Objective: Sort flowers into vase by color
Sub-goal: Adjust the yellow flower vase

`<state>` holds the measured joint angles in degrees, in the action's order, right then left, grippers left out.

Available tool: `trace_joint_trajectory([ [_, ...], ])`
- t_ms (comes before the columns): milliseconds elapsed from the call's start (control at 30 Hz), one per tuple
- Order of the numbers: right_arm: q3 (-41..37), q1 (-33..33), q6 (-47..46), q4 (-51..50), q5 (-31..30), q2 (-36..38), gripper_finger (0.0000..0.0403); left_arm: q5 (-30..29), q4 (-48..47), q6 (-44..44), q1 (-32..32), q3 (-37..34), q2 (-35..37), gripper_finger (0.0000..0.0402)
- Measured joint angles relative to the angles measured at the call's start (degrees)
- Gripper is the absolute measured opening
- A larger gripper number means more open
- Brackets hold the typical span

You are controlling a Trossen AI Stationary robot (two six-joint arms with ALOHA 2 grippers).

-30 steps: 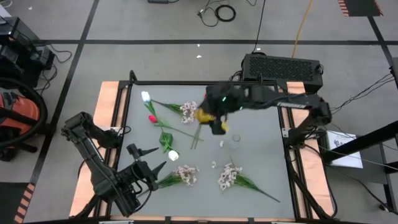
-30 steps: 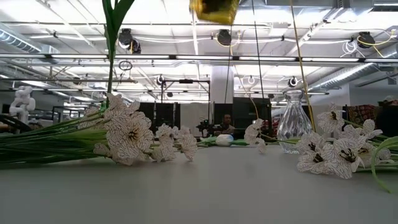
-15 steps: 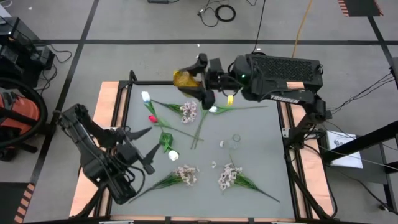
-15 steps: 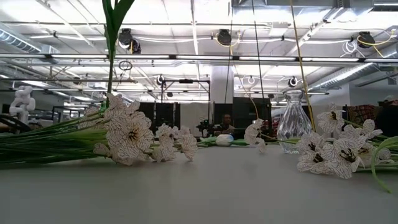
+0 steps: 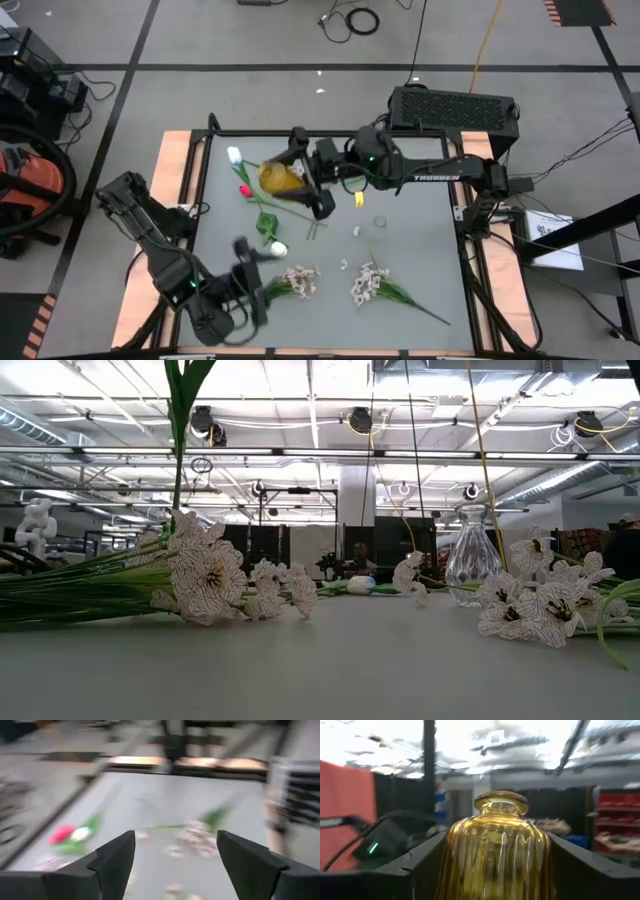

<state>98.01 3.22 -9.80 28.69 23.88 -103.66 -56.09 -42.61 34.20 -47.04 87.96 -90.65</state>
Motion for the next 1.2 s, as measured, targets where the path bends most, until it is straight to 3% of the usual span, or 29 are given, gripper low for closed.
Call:
trace_joint_trajectory([
  [100,-0.03,0.27,-0.45,-3.40,4.00,1.83,0.0291,5.50,11.56,-12.22,-0.10,-0.02,-0.56,0.0285],
  [267,0.11,0.40,1.23,-12.36,9.10,7.90,0.0291,2.69,20.80,-25.81,2.42,-0.02,-0.35,0.0285],
  [467,-0.03,-1.59,8.97,-27.15,9.43,13.29,0.0291,2.89,30.94,-37.23,6.94,-0.02,0.35,0.0285],
  [700,0.02,-2.04,10.70,-37.08,7.44,15.12,0.0291,0.77,29.83,-37.83,7.81,0.00,5.84,0.0285],
  [933,-0.15,-2.48,13.79,-44.62,4.42,14.84,0.0291,-1.90,29.42,-45.95,6.22,-0.01,9.19,0.0285],
  [1033,-1.67,-2.58,13.92,-45.23,4.26,14.64,0.0291,-2.19,26.19,-53.63,6.01,0.00,9.79,0.0285],
  [1200,-4.04,-2.58,11.70,-45.67,4.41,14.77,0.0291,4.29,19.25,-66.26,6.08,0.67,11.31,0.0285],
])
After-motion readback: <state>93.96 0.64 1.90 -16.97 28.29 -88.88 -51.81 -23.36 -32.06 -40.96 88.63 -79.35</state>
